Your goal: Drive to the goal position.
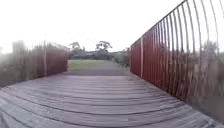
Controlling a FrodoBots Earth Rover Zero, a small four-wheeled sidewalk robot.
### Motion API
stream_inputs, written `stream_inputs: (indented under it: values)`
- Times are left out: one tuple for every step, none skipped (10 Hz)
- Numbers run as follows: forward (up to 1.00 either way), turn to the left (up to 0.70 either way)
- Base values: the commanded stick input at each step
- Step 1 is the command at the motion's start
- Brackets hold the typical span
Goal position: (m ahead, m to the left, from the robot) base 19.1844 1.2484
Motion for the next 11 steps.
stream_inputs:
  values:
    - [0.70, 0.00]
    - [0.70, 0.00]
    - [0.70, 0.00]
    - [0.70, 0.00]
    - [0.70, 0.00]
    - [0.70, 0.00]
    - [0.70, 0.00]
    - [0.70, 0.00]
    - [0.70, 0.00]
    - [0.70, 0.00]
    - [0.70, 0.00]
